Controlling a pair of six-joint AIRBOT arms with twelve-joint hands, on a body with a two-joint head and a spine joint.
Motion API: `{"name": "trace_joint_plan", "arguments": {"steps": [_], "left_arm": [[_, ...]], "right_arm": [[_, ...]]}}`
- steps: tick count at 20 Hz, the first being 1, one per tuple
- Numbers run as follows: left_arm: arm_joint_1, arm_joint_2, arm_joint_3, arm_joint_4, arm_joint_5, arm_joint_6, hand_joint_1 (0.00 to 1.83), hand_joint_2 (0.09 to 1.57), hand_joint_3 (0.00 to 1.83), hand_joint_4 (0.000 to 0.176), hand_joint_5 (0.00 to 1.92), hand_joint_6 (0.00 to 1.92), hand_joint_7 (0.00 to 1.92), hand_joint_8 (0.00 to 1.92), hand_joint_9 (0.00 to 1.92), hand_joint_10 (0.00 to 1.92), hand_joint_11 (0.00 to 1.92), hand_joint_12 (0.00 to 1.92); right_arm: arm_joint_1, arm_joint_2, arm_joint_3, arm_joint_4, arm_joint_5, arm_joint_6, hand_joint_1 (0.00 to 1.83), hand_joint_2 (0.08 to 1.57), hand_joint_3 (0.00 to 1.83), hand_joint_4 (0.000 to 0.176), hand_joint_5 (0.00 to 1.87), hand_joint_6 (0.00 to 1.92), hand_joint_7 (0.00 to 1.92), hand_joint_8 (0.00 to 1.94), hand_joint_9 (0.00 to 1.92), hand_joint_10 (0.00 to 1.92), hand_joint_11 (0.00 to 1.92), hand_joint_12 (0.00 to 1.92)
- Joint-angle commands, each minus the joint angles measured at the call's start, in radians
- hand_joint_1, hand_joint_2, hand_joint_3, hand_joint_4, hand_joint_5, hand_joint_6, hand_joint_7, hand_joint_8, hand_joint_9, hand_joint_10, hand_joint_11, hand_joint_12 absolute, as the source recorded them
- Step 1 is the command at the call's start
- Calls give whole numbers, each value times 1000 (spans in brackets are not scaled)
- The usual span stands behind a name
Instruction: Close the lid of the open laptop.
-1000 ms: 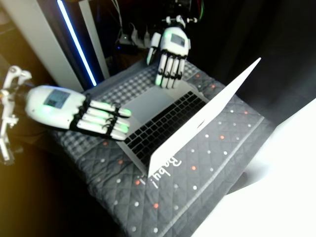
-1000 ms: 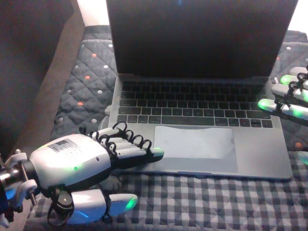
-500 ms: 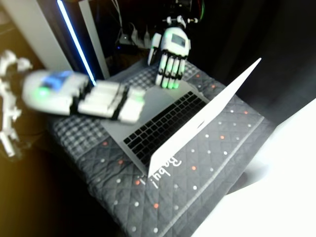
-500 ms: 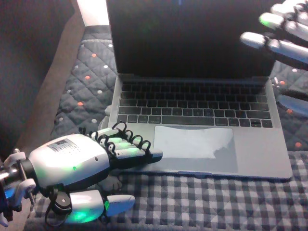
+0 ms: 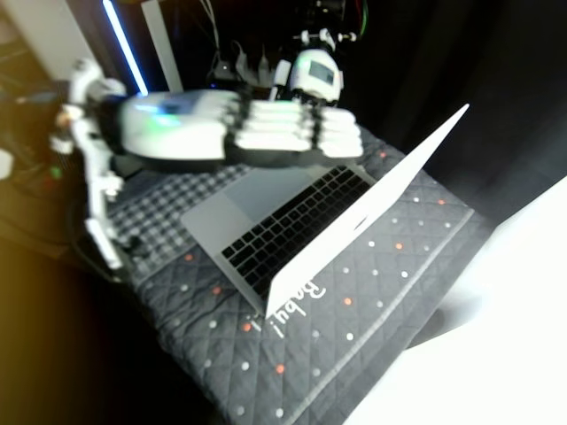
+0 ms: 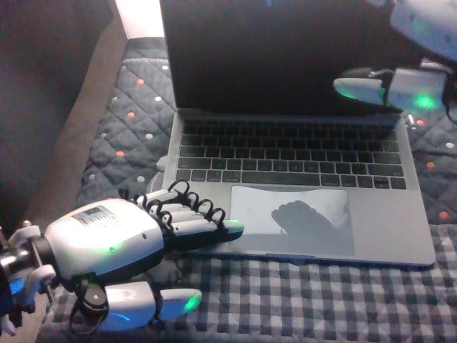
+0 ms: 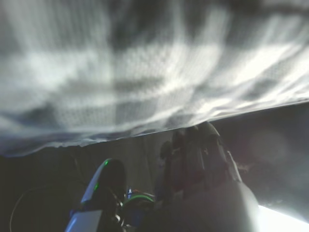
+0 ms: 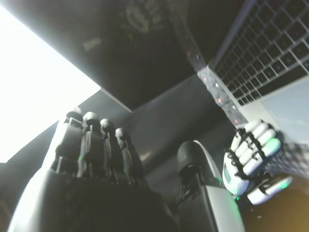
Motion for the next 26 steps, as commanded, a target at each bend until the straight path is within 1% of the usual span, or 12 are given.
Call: {"name": "trace_joint_plan", "arguments": {"steps": [1,2,6,10,11,14,17,19,20,22,23,26], "left_arm": [[-2,-13,2,-12,-38,-7,259,1463,7,22,178,0,217,0,198,0,0,449],[-2,-17,3,-11,-34,-9,298,1454,1,9,209,11,254,10,238,17,0,570],[-3,-29,11,-8,-35,-20,233,1467,4,4,191,7,236,4,226,8,0,567],[-3,-44,19,-6,-31,-29,273,1461,0,12,172,2,216,2,208,10,0,513],[-3,-45,19,-5,-31,-31,253,1458,0,22,170,2,211,0,201,6,0,507],[-3,-47,19,-4,-32,-32,300,1457,0,6,183,6,228,5,216,12,0,542],[-2,-47,19,-4,-35,-36,258,1458,1,34,177,1,218,1,205,6,0,497],[-2,-47,19,-5,-36,-36,298,1454,0,20,189,6,226,5,212,9,0,491],[-2,-46,19,-6,-38,-36,316,1451,0,8,203,10,248,10,235,18,0,551],[0,-41,18,-18,-45,-36,268,1468,5,22,175,1,215,1,197,2,0,455],[2,-38,17,-22,-48,-36,256,1471,4,19,178,3,218,2,204,5,0,490],[5,-29,14,-39,-57,-35,270,1468,0,20,191,5,228,5,210,6,0,465]], "right_arm": [[33,4,11,7,96,-2,601,1275,0,26,17,13,230,11,221,270,0,1285],[59,-4,23,7,80,-3,565,1308,0,0,18,6,343,19,243,543,0,1737],[180,-28,67,91,-35,-110,578,1386,0,0,0,0,0,0,0,1,0,75],[196,-53,102,260,-85,-262,473,1378,1,58,0,0,0,0,0,0,0,0],[197,-66,129,292,-108,-262,543,1366,0,11,0,0,0,0,0,0,0,0],[197,-75,154,318,-141,-262,456,1339,0,0,0,0,0,0,3,1,44,21],[197,-81,156,317,-164,-262,504,1290,2,0,249,30,305,29,268,79,0,1320],[196,-86,153,307,-178,-261,478,1242,0,0,476,191,637,73,459,855,295,1767],[196,-83,141,292,-181,-261,479,1226,0,0,287,752,600,249,347,1193,301,1852],[194,-67,96,247,-180,-260,463,1176,0,0,11,1605,170,1422,196,1820,391,1918],[194,-60,80,226,-179,-260,447,1154,0,0,1,1699,91,1602,155,1901,364,1920],[191,-16,7,147,-168,-236,340,1160,4,0,0,917,49,1165,22,1582,107,1921]]}}
